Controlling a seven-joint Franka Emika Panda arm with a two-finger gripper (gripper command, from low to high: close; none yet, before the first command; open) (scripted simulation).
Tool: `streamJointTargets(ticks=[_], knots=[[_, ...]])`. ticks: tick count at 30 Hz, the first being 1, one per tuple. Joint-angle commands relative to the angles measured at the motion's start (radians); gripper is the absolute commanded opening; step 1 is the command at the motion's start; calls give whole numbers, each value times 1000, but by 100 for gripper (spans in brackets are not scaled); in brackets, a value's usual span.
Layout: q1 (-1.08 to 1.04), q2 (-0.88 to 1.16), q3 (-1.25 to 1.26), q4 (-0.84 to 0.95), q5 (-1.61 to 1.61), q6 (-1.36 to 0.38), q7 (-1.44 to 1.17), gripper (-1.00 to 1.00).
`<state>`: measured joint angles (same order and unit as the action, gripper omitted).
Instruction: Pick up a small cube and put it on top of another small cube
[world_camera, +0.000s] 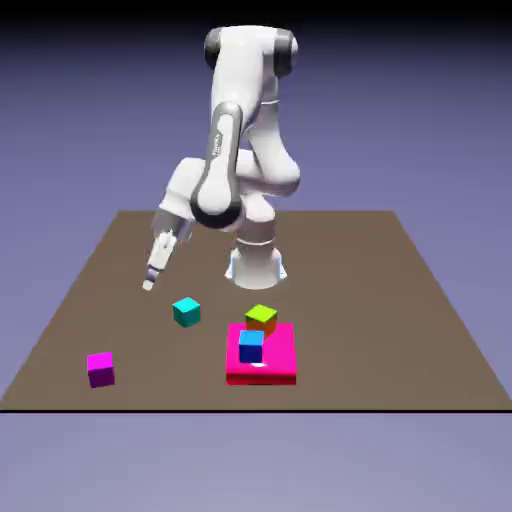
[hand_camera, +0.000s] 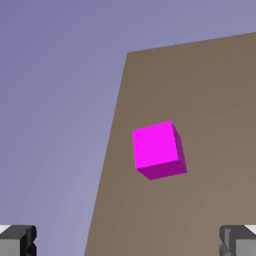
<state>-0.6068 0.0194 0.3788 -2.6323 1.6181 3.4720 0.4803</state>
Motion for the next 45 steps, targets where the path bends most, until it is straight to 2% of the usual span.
streamJointTargets(ticks=[1, 20, 29, 30, 39, 45], knots=[[-14, 16, 10, 5, 44, 12, -7, 0], [-304, 294, 189, 89, 806, 217, -130, 0], [0, 453, -104, 72, 561, 46, 157, 0], [0, 453, -104, 72, 561, 46, 157, -100], [-289, 301, 175, 88, 794, 209, -116, -100], [-507, 186, 344, 138, 657, 51, -315, -100]])
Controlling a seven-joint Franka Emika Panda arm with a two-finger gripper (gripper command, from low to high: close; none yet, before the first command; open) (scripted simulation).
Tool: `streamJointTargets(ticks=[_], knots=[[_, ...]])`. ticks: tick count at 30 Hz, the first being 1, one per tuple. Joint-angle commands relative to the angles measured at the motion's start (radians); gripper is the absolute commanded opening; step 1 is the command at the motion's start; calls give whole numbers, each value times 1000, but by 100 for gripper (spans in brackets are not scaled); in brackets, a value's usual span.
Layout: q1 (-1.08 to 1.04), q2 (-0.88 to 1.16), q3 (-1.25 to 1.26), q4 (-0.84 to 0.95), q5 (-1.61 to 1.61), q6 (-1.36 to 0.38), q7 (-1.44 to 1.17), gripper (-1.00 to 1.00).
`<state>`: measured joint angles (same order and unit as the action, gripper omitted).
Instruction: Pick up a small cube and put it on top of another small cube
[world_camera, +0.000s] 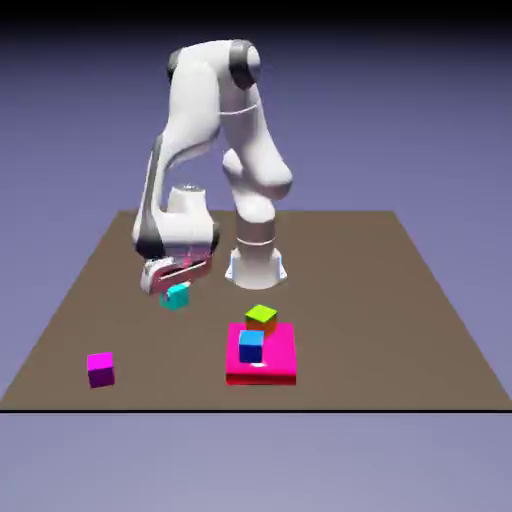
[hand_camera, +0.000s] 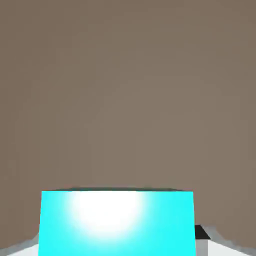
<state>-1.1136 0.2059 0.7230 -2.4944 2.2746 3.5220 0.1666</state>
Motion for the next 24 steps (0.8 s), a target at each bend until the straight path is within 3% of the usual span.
streamJointTargets(ticks=[1, 24], knots=[[-36, -19, 28, 9, -26, -29, -34, -100], [-870, -459, 666, 212, -635, -711, -792, -100]])
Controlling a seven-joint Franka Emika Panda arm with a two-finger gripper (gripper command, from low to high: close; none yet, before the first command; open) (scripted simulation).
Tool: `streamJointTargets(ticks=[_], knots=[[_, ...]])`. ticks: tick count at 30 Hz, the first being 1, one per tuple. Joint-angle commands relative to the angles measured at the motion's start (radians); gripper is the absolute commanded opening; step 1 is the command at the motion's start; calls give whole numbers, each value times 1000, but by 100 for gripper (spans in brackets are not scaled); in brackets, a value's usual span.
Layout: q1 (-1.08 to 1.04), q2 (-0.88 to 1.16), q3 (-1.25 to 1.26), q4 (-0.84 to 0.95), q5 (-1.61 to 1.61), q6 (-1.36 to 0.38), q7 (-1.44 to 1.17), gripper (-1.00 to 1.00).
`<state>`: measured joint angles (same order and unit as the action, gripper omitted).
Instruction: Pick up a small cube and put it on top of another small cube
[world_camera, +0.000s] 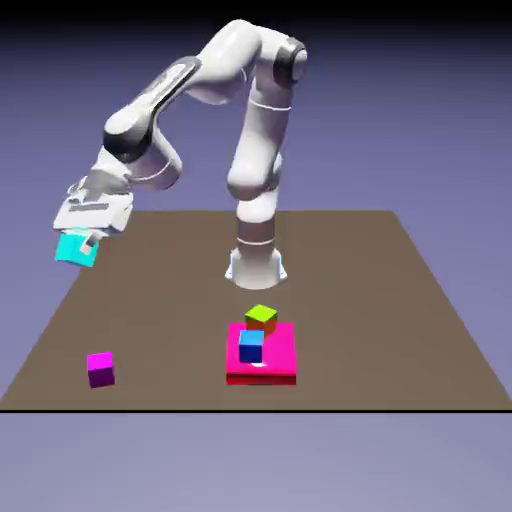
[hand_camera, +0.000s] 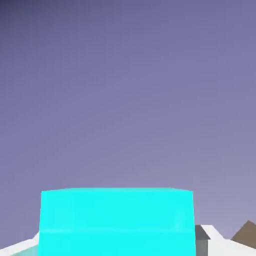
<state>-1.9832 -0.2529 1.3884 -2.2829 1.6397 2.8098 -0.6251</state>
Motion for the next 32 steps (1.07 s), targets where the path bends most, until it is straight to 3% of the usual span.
streamJointTargets(ticks=[1, 23, 28, 29, 32], knots=[[-36, -19, 28, 9, -27, -29, -33, -100], [-827, -436, 633, 201, -605, -676, -752, -100], [-911, -555, 774, 228, -463, -609, -822, -100], [-911, -555, 774, 228, -462, -609, -822, 100], [-868, -494, 701, 214, -536, -644, -786, 100]])
